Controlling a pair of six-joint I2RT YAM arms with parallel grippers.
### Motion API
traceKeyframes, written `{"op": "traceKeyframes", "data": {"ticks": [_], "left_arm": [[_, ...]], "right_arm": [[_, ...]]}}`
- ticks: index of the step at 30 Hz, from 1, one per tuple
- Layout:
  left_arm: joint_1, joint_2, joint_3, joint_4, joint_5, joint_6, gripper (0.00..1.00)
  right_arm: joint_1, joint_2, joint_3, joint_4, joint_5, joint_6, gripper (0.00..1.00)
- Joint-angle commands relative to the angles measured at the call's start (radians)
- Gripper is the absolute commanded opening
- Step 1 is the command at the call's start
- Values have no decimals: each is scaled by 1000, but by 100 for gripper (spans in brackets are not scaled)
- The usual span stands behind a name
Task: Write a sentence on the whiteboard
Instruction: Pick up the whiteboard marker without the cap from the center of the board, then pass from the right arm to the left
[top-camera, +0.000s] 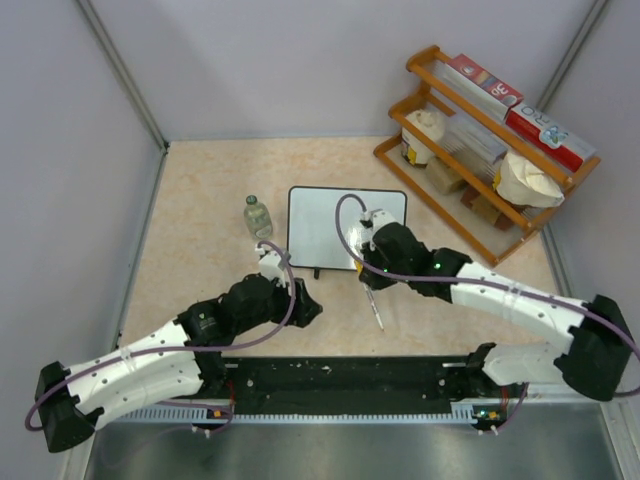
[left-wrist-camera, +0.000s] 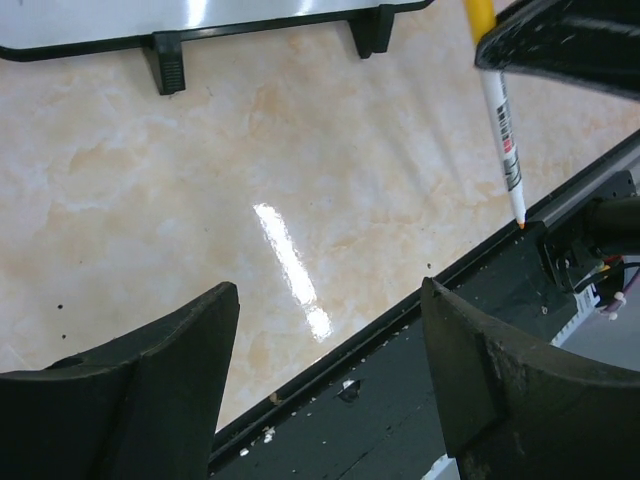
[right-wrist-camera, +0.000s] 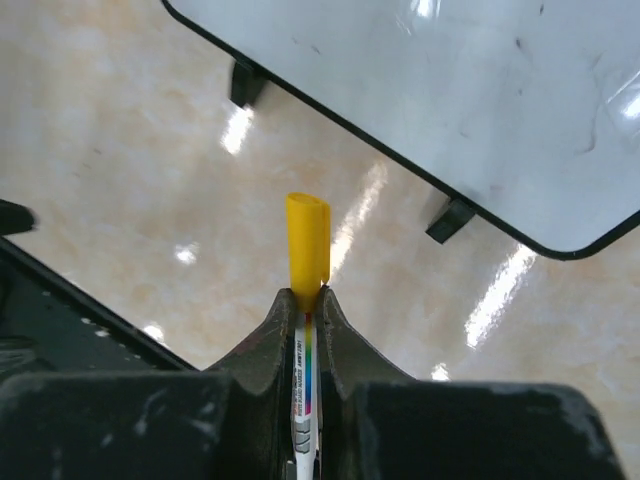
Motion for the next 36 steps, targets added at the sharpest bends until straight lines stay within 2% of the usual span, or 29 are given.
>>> {"op": "traceKeyframes", "data": {"ticks": [1, 3, 4, 7, 9, 16, 23, 28, 31, 35, 36], "left_arm": [[0, -4, 45, 106, 72, 41, 77], [0, -1, 36, 185, 104, 52, 77], [2, 4, 32, 227, 166, 55, 76], [0, 33, 1, 434, 257, 58, 75], [0, 84, -10, 565, 325, 49, 75], [0, 272, 4, 825, 443, 45, 74], [-23, 420, 35, 913, 500, 35, 72], [-28, 446, 16, 959, 518, 18, 64], [-31, 467, 2, 1003, 526, -2, 56], [-35, 512, -4, 1042, 537, -19, 37], [-35, 516, -4, 1043, 537, -16, 25]], "right_arm": [[10, -160, -41, 118, 6, 45, 0], [10, -214, -67, 163, 13, 67, 0], [10, -269, -104, 180, 16, 93, 0], [10, -373, -184, 284, -2, 128, 0], [8, -419, -215, 341, -10, 145, 0], [8, -524, -264, 392, -26, 193, 0], [8, -538, -250, 393, -33, 207, 0], [8, -562, -249, 398, -20, 216, 0], [8, -585, -261, 413, -13, 225, 0], [8, -600, -273, 433, -28, 226, 0], [8, -601, -269, 428, -34, 226, 0]]}}
